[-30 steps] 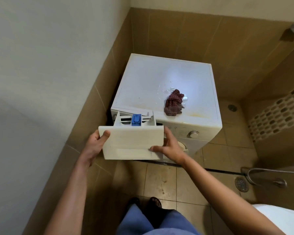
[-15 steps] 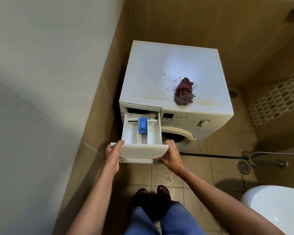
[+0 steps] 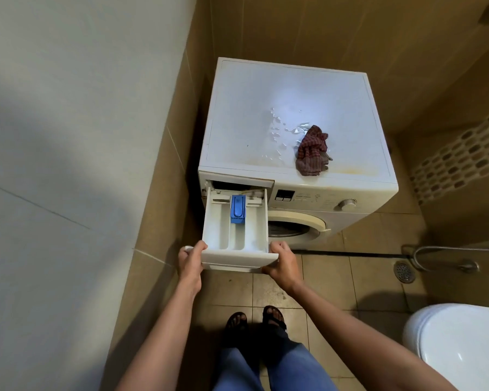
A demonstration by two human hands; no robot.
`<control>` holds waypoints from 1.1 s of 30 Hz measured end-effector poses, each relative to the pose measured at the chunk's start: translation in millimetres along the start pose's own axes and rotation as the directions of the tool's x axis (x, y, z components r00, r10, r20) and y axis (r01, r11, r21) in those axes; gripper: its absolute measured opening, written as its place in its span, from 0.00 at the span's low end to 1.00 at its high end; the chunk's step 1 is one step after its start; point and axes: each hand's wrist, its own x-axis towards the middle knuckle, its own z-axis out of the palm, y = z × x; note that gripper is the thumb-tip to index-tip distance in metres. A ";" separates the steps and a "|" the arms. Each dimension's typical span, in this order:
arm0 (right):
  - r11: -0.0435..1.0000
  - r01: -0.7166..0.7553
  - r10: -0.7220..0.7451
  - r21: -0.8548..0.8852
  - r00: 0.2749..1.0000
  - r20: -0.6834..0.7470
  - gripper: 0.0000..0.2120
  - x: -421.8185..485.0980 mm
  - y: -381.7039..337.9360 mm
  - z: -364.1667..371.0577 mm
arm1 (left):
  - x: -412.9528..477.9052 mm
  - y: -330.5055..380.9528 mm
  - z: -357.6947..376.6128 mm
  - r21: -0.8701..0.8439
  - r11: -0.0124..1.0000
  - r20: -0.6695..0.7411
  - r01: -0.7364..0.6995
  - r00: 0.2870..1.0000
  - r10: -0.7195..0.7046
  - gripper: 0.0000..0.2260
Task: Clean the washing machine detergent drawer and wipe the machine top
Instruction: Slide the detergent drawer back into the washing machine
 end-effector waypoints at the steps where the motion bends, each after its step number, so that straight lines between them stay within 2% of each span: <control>1: 1.000 -0.005 0.005 -0.010 1.000 0.001 0.23 2.0 1.2 2.1 | 2.8 -1.2 -0.7 -0.003 1.000 -0.005 0.004 1.000 -0.004 0.08; 10: 1.000 -0.006 0.006 0.004 0.998 -0.055 0.25 24.6 2.7 14.2 | 24.6 4.0 3.4 -0.030 1.000 0.019 -0.011 1.000 0.012 0.10; 16: 0.999 -0.023 0.020 -0.042 0.997 -0.079 0.25 30.8 11.4 23.4 | 37.0 5.5 5.9 -0.011 1.000 0.032 -0.019 0.999 0.020 0.08; 22: 0.999 -0.008 0.004 -0.045 0.996 -0.092 0.23 33.4 14.4 24.0 | 44.1 -0.4 6.6 0.019 1.000 0.054 -0.017 0.998 0.016 0.08; 26: 0.999 -0.033 0.030 -0.029 0.994 -0.104 0.18 33.0 21.2 24.1 | 48.6 0.1 9.9 0.076 0.997 0.115 -0.028 0.993 0.019 0.09; 33: 0.999 0.003 -0.005 -0.038 0.999 -0.047 0.15 40.8 20.9 29.4 | 57.5 7.4 9.7 0.048 0.999 0.063 -0.003 0.998 0.000 0.08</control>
